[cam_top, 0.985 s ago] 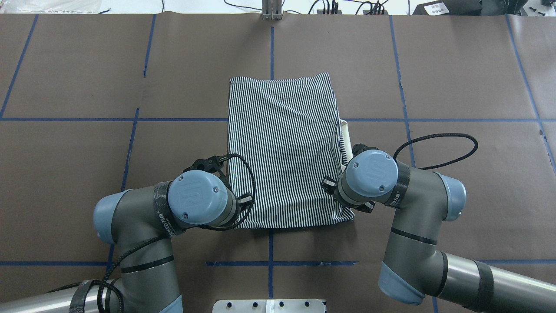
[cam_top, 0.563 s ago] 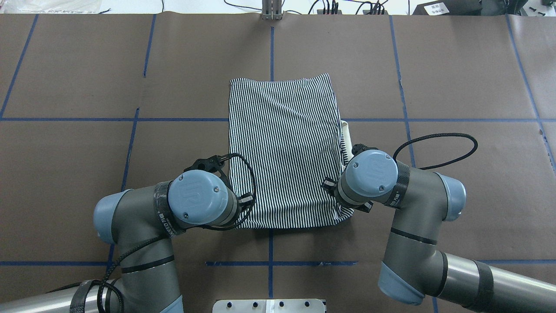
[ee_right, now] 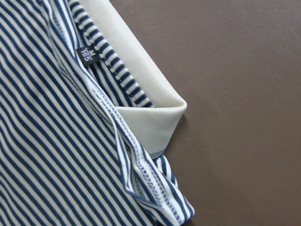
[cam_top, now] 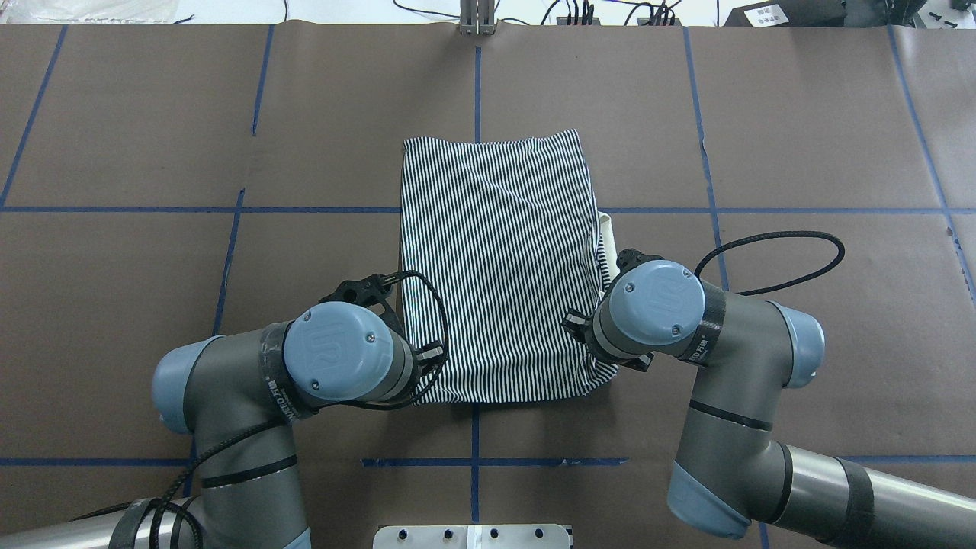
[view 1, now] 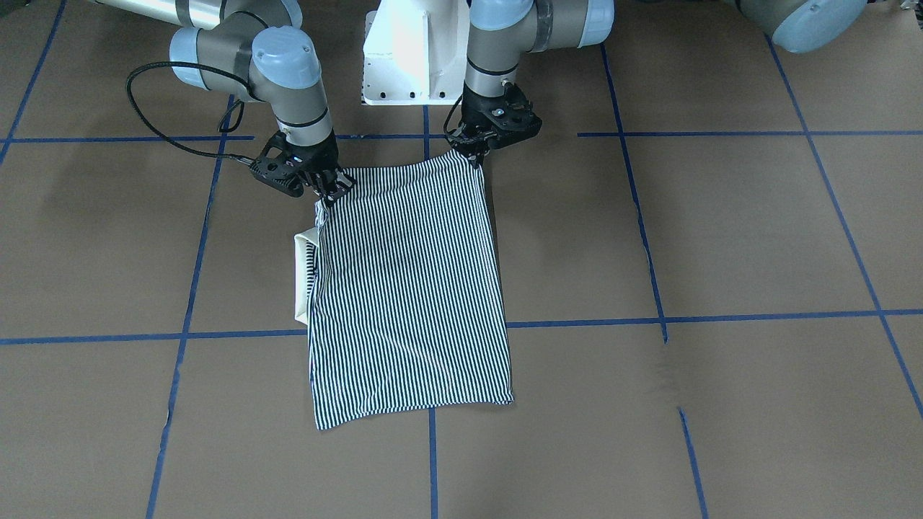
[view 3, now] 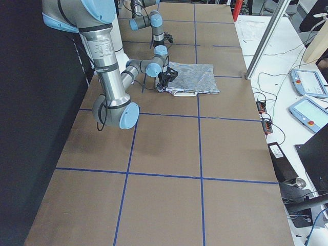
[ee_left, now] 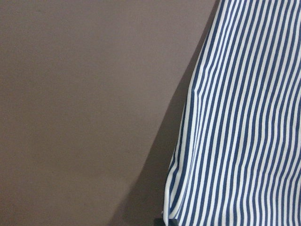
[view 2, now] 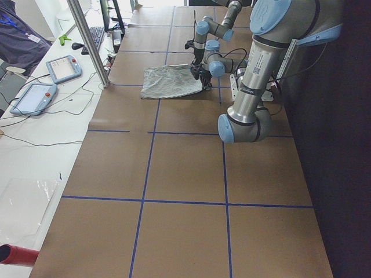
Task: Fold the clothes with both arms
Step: 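Grasp the near edge of the shirt with both grippers, then lift the near edge with both grippers and fold it away from the robot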
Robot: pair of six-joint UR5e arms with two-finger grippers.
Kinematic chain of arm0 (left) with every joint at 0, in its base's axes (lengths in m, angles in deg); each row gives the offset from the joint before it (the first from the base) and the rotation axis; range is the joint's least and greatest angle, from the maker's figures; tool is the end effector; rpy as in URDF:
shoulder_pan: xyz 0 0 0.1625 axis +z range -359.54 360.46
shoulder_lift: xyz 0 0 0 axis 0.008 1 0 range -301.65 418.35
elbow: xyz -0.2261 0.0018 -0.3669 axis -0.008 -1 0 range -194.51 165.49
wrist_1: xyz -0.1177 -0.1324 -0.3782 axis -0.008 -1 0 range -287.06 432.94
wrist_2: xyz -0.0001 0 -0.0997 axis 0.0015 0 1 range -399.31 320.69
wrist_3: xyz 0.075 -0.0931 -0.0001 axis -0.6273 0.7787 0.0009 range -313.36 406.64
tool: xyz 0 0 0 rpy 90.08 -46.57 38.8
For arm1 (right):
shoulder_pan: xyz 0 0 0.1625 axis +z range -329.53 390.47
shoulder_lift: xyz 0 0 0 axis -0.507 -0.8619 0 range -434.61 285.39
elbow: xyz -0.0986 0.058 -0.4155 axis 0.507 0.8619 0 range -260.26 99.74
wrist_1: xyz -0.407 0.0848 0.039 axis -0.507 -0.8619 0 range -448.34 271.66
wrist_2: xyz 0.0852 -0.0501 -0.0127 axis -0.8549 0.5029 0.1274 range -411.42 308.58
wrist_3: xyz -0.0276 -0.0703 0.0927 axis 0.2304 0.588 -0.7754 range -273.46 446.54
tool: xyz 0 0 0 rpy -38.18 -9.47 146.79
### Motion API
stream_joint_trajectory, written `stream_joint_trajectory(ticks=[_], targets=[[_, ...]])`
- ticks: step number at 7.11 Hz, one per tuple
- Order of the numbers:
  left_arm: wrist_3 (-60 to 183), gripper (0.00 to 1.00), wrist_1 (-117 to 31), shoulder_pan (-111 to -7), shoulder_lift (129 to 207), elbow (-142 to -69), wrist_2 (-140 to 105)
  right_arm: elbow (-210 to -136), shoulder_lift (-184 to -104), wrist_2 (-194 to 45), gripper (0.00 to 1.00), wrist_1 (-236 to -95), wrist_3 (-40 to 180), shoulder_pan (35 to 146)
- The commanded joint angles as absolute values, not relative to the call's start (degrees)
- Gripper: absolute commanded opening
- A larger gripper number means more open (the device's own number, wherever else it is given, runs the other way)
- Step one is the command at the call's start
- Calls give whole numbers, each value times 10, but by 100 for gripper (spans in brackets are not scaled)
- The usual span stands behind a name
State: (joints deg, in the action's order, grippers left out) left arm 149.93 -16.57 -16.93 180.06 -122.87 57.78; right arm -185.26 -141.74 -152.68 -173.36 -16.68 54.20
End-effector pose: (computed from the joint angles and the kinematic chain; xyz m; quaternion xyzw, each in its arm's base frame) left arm 0.5710 -0.3031 0.2267 -0.0411 0.4203 -0.2147 0.8807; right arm -0.5349 -0.3552 0.3350 -0.0576 -0.3703 0.2596 0.8900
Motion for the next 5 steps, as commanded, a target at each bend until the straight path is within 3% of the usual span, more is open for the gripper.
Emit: stream_joint_trajectory(ticks=[1,3,5], targets=[[1504,0,-164,-124,1753,-1309,576,-1908,-1446,-1534,0,-1733,-143,536],[1512,0,-164,-82,1752,-1331,576,-1951,-1466,-1567,0,-1732,-139,520],[1523,0,-164,-74,1753,-1341,577,-1945,-1452,-1569,0,-1732,-137,485]])
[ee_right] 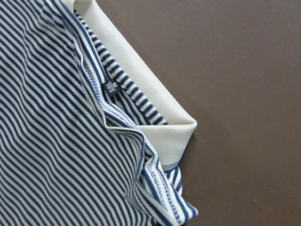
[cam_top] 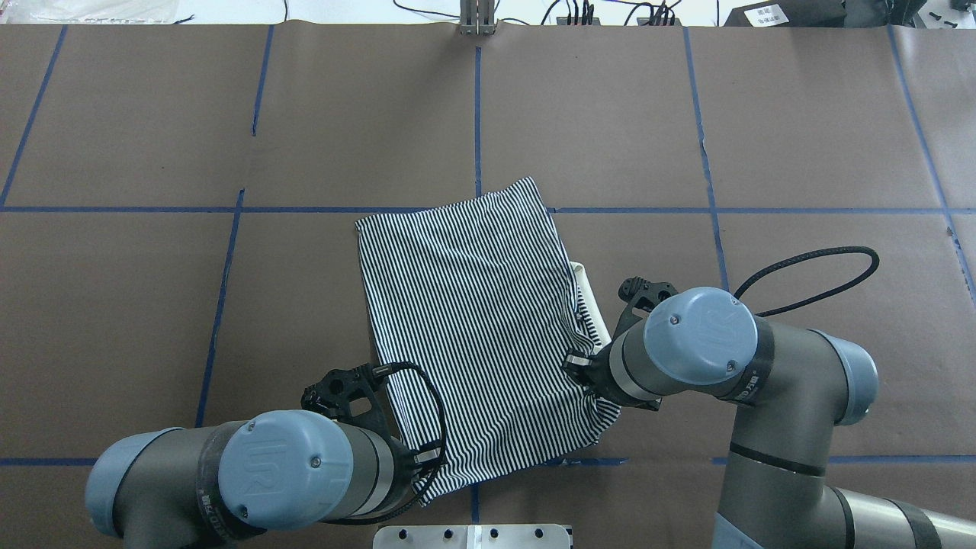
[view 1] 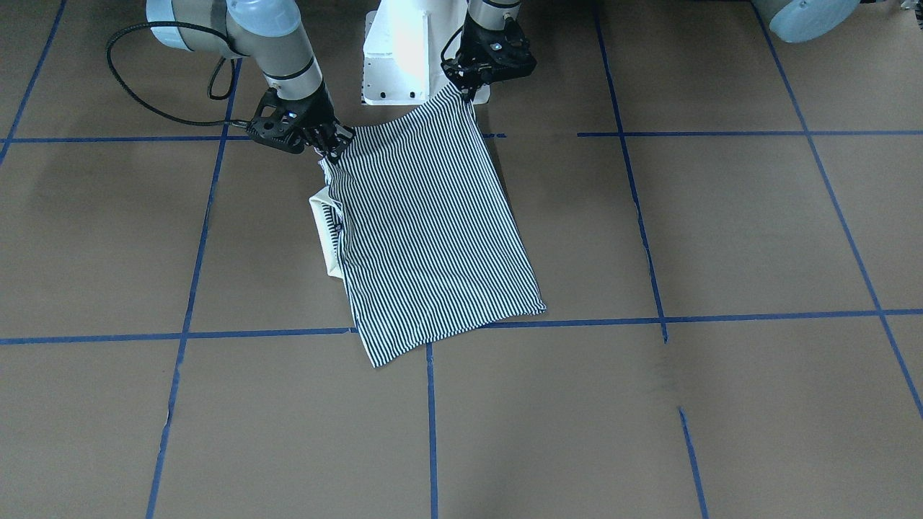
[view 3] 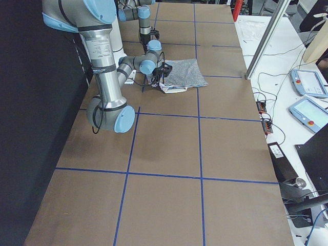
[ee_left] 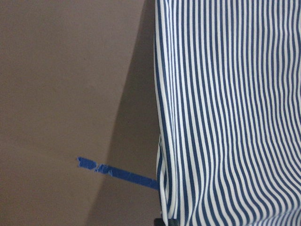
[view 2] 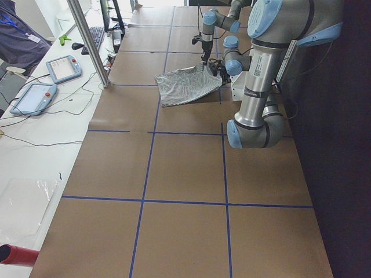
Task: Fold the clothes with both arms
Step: 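Lift the near edge with both grippers and fold it away from the robot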
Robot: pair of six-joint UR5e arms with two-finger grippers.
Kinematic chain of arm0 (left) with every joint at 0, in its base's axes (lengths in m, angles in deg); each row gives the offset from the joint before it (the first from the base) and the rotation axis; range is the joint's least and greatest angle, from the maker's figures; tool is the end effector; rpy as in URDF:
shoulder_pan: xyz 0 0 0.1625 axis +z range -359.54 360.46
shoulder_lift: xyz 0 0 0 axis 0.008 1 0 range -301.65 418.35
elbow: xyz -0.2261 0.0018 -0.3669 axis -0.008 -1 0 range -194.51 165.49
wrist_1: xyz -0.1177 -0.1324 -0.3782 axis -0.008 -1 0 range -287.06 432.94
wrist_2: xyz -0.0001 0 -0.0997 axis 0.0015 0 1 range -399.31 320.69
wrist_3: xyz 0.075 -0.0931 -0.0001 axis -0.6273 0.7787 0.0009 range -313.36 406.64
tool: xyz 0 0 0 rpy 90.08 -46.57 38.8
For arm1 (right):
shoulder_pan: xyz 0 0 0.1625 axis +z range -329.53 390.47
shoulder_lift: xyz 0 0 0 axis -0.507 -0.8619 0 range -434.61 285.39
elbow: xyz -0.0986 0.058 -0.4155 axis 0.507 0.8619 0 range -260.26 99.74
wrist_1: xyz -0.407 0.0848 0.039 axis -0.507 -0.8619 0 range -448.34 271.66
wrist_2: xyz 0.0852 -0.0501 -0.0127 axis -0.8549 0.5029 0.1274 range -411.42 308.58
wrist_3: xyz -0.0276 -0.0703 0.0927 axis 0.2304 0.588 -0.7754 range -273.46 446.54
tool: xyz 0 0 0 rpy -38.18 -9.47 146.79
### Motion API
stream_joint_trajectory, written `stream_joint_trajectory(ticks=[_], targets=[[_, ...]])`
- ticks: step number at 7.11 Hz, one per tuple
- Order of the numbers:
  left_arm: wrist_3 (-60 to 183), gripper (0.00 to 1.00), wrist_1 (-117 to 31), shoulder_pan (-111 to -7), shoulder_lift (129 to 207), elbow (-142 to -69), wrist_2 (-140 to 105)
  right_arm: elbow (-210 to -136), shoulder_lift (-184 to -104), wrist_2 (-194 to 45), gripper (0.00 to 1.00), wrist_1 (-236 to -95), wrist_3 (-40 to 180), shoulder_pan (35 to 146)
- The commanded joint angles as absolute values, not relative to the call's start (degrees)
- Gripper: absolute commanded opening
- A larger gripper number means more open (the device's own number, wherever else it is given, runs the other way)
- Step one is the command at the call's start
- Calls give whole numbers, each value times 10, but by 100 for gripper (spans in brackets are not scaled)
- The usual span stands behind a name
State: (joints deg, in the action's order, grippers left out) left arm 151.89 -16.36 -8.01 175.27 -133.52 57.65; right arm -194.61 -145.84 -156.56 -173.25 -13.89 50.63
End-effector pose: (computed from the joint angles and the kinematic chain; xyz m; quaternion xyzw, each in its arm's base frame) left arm 0.5474 -0.2017 0.2048 -0.0810 0.4587 -0.1543 0.8713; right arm -0.5092 -0.2957 0.3028 -0.0855 -0.4135 0.1868 0.8870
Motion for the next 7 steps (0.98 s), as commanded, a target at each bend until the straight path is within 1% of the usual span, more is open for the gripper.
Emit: stream_joint_trajectory(ticks=[1,3,4,6,7], targets=[[1523,0,-164,-75,1755,-1341,577,-1937,-1441,-1566,0,-1732,-134,487],[1516,0,-157,-116,1754,-1346,578,-1930,-1407,-1567,0,-1734,-109,536],[1511,0,-150,-144,1755,-1346,578,-1911,-1383,-1568,0,-1731,-108,561],[1484,0,-150,-196,1759,-1338,581,-1832,-1353,-1568,0,-1632,-112,600],[1463,0,-151,-222,1759,-1335,589,-1800,-1328,-1568,0,-1617,-113,614]])
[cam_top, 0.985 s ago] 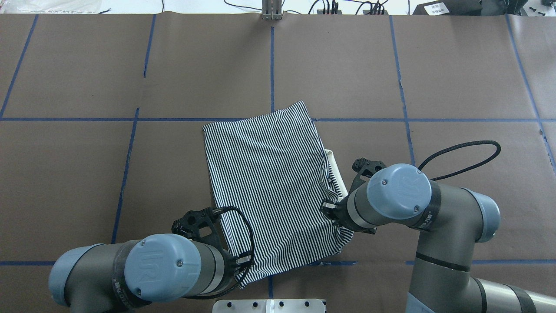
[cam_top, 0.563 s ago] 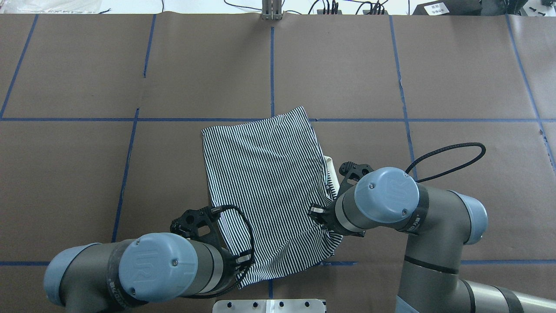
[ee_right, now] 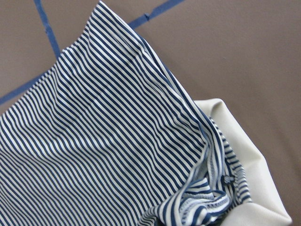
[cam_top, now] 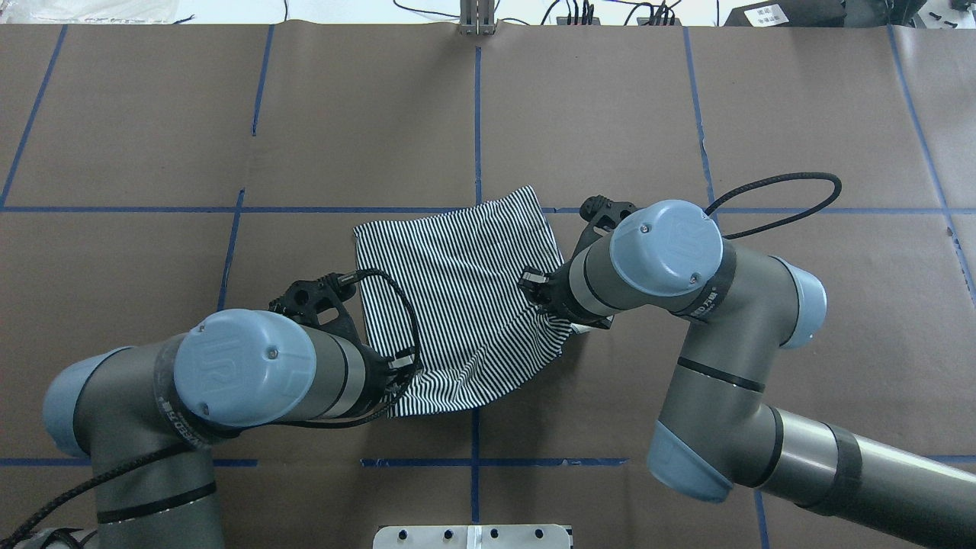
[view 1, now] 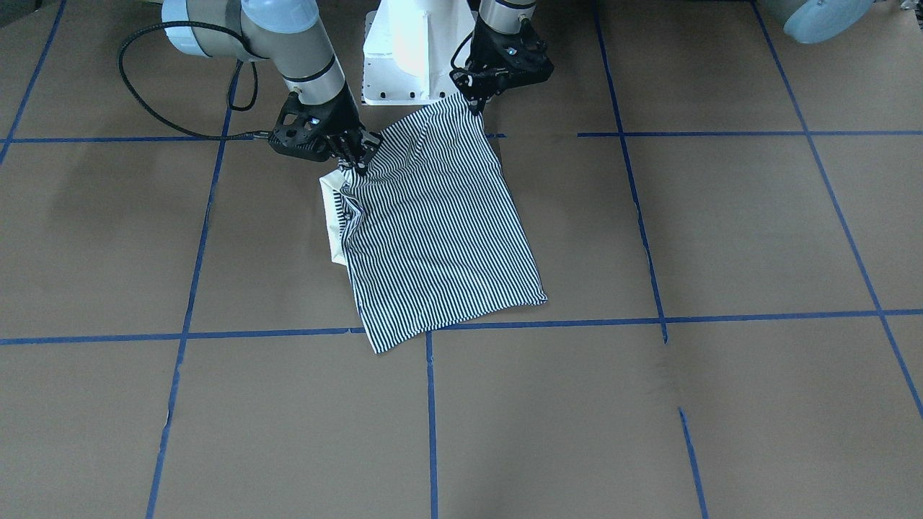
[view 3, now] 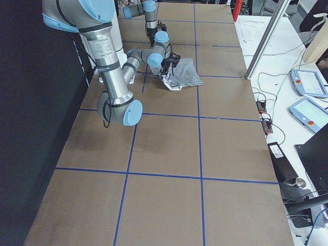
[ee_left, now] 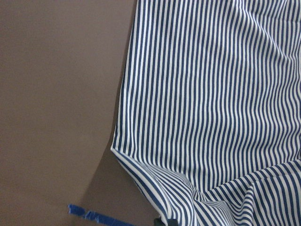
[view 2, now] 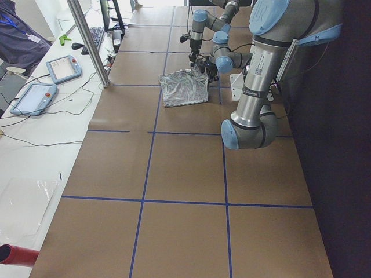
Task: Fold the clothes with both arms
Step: 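Lift the near edge with both grippers and fold it away from the robot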
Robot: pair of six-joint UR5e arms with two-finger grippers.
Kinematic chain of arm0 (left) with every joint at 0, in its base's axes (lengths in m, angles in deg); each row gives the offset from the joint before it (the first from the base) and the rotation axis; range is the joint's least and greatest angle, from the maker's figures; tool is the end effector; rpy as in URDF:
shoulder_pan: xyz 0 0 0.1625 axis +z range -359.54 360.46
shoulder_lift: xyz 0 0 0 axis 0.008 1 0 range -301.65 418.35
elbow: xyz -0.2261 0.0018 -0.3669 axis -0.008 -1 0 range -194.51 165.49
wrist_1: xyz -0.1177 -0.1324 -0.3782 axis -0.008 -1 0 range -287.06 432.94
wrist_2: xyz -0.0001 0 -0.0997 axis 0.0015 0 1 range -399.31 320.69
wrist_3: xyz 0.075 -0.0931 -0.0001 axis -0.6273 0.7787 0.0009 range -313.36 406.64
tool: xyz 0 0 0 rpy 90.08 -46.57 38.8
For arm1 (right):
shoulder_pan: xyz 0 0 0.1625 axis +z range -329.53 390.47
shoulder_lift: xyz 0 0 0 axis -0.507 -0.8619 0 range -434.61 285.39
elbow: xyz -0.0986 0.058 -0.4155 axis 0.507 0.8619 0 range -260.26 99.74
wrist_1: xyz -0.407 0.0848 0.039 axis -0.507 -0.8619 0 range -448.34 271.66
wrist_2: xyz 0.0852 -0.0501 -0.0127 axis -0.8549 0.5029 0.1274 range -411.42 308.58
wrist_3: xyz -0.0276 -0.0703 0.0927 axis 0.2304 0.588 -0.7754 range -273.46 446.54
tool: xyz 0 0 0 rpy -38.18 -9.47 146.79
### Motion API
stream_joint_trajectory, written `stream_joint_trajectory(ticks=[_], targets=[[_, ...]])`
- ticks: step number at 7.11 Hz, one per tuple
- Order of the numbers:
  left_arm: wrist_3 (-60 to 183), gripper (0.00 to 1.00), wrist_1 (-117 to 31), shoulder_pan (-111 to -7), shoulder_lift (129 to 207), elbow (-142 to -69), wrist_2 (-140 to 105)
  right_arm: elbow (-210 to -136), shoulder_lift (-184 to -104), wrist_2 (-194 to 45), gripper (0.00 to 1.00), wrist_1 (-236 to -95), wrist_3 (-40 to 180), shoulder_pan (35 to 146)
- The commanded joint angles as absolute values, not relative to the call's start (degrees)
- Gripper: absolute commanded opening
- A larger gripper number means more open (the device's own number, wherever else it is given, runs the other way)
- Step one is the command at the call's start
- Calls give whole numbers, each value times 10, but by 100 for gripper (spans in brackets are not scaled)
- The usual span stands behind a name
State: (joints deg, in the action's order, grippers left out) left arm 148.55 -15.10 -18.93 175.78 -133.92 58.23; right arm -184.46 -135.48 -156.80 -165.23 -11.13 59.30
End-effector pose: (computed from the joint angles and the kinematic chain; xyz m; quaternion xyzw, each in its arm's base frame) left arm 0.4980 -0.3000 0.2004 -0.0282 0.4627 -0.2097 0.8609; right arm -0.5194 -0.4018 0.2482 -0.0299 -0.4822 0.2134 0.8491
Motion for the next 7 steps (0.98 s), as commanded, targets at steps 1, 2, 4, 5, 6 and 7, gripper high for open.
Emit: stream_joint_trajectory(ticks=[1,2,4,5,6,7], targets=[[1450,0,-153,-241,1759,-1329,608,-1773,-1302,-1568,0,-1617,-112,626],[1449,0,-157,-250,1760,-1317,608,-1739,-1276,-1568,0,-1616,-110,634],[1449,0,-170,-264,1787,-1276,608,-1669,-1226,-1568,0,-1615,-108,650],[1449,0,-188,-279,1795,-1250,608,-1659,-1224,-1568,0,-1616,-109,658],[1427,0,-206,-292,1795,-1224,608,-1653,-1224,-1568,0,-1616,-109,662],[1413,0,-218,-306,1796,-1200,608,-1640,-1223,-1568,0,-1616,-109,662]])
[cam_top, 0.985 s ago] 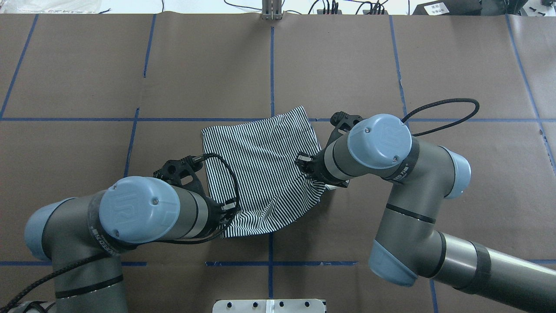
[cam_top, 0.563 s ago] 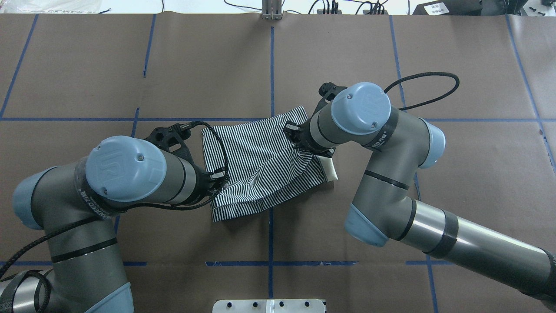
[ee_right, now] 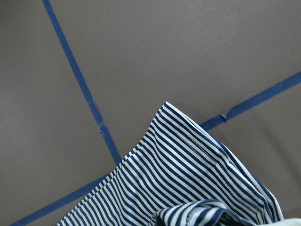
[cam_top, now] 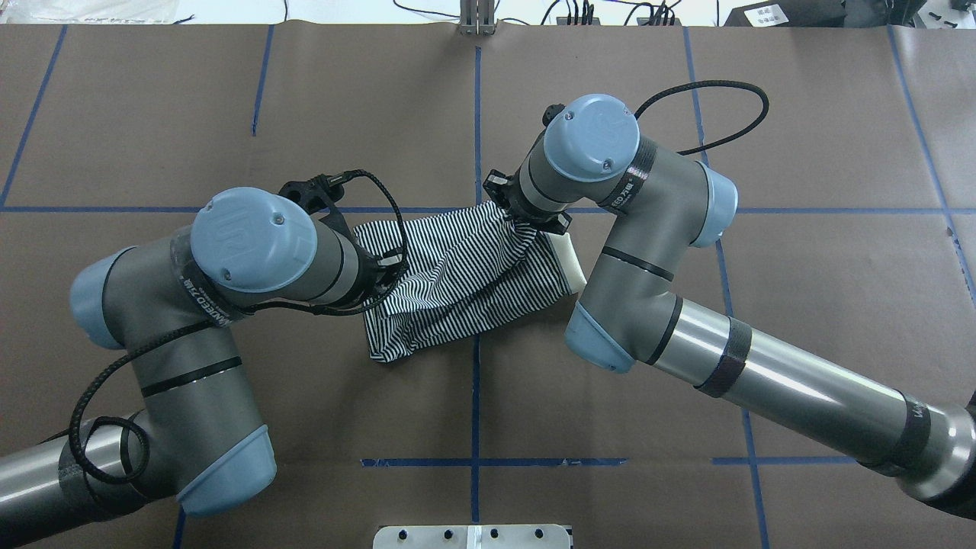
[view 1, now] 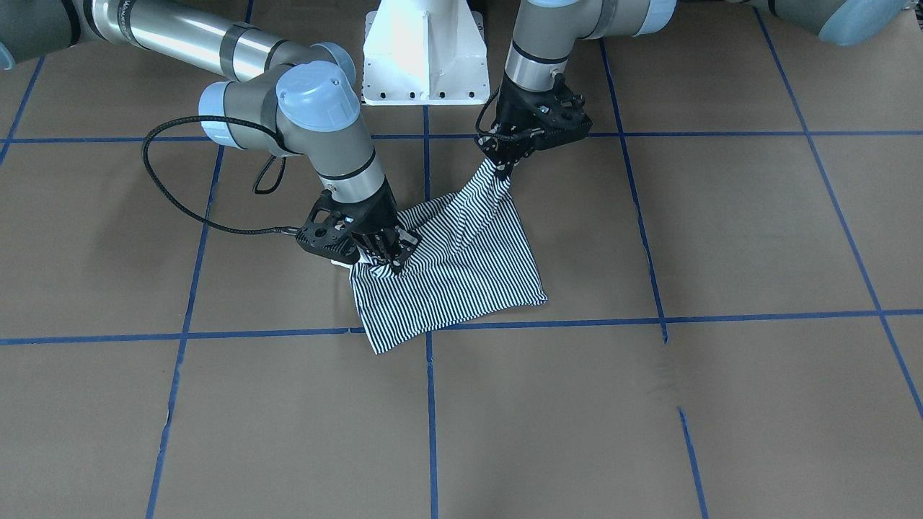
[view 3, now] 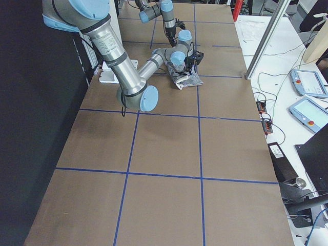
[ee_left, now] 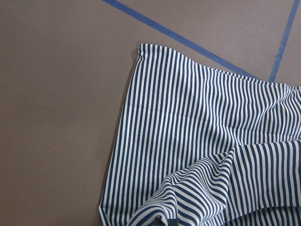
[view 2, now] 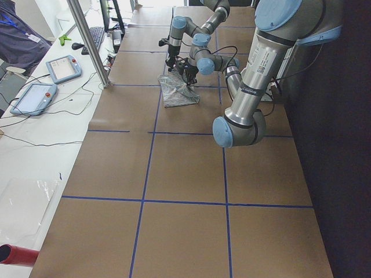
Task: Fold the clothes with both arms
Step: 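Lower the folded edge onto the shirt and open both grippers, withdrawing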
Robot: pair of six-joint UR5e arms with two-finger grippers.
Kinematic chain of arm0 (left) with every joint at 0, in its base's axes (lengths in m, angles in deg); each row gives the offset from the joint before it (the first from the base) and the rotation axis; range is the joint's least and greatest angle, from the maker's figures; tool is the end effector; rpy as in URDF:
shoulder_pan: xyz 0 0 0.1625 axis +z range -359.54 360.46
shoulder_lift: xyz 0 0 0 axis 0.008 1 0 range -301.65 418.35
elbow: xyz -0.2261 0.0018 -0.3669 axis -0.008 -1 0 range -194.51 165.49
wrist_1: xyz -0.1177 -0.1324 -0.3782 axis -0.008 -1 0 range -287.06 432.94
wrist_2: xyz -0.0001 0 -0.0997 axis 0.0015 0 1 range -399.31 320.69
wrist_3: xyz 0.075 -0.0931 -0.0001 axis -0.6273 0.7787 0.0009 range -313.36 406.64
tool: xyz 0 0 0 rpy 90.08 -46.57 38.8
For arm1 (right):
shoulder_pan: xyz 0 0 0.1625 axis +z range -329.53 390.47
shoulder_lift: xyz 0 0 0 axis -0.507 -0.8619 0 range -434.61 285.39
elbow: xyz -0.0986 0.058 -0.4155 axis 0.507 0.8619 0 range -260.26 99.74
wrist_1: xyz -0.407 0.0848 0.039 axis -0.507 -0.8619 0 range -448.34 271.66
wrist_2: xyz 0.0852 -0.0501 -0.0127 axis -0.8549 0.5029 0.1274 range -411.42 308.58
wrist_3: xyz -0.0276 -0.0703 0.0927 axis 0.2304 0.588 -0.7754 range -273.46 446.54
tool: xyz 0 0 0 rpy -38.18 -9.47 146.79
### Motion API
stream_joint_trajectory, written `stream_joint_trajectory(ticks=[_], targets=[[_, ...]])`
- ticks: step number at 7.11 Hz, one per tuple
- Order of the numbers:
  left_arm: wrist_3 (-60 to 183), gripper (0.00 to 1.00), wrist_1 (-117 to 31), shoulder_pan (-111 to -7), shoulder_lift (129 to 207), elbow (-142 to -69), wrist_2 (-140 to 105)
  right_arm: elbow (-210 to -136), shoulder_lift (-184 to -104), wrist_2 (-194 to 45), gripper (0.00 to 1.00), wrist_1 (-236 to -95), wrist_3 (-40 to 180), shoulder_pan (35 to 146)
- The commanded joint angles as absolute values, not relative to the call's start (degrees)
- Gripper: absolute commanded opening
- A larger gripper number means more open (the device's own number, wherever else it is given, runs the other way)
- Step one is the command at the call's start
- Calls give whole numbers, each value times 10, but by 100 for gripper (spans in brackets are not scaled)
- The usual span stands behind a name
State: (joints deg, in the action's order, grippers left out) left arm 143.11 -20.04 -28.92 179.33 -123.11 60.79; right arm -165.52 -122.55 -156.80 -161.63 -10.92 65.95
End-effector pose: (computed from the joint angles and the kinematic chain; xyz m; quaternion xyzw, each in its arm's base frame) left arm 0.4960 -0.4082 0.2231 0.0102 0.4480 -0.2378 0.8618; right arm -0.5560 -0.5211 0.2297 -0.0067 -0.4655 0.2666 0.8439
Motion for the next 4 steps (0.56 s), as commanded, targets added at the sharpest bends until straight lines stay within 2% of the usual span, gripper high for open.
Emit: stream_joint_trajectory(ticks=[1,2,3,4], targets=[[1412,0,-228,-320,1796,-1178,607,-1625,-1216,-1566,0,-1615,-108,662],[1412,49,-264,-342,1807,-1136,605,-1582,-1189,-1565,12,-1615,-108,666],[1367,99,-290,-364,1847,-1054,605,-1507,-1144,-1564,99,-1614,-108,678],[1314,100,-299,-394,1871,-996,606,-1464,-1130,-1568,100,-1564,-105,697]])
